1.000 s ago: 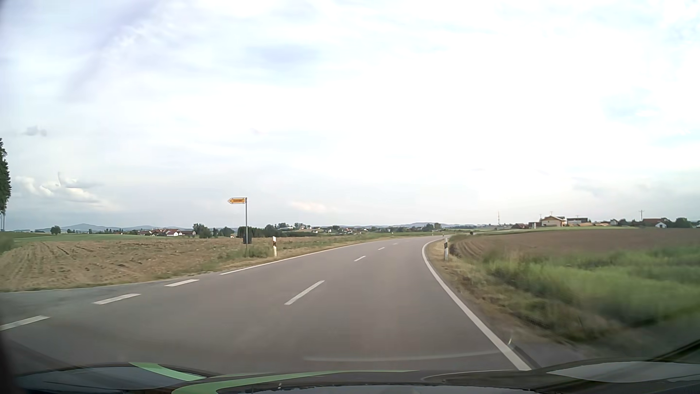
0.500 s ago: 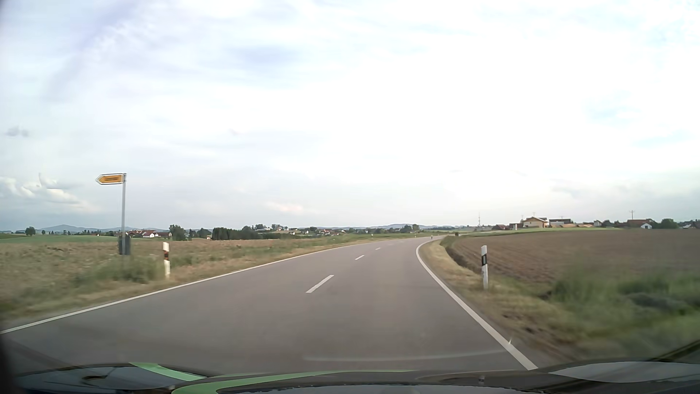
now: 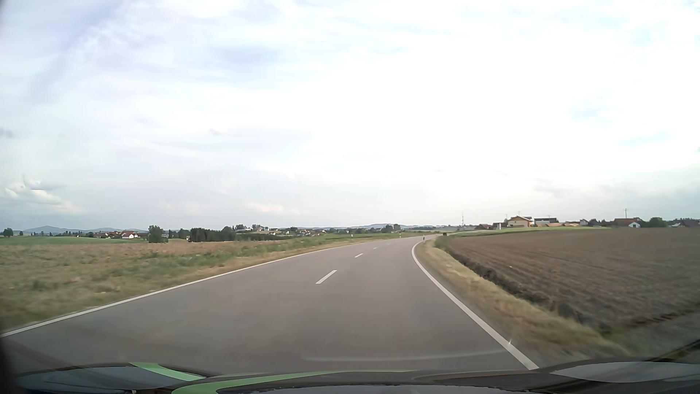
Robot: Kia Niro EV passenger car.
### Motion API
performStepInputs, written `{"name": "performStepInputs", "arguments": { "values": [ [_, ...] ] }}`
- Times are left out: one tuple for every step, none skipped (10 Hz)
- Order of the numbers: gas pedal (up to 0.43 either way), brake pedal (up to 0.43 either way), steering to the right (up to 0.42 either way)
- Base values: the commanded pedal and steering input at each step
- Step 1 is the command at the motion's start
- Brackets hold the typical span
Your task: Follow the waypoints while adhering to traffic rules and regulations
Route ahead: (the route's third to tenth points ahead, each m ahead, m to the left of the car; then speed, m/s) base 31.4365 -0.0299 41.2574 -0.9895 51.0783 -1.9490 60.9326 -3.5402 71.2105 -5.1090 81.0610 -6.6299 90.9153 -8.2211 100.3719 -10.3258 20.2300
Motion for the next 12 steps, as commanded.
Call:
{"name": "performStepInputs", "arguments": {
  "values": [
    [0.197,0.000,0.022],
    [0.197,0.000,0.022],
    [0.197,0.000,0.022],
    [0.197,0.000,0.022],
    [0.209,0.000,0.022],
    [0.209,0.000,0.021],
    [0.209,0.000,0.021],
    [0.209,0.000,0.020],
    [0.209,0.000,0.018],
    [0.209,0.000,0.016],
    [0.209,0.000,0.015],
    [0.209,0.000,0.012]
  ]
}}
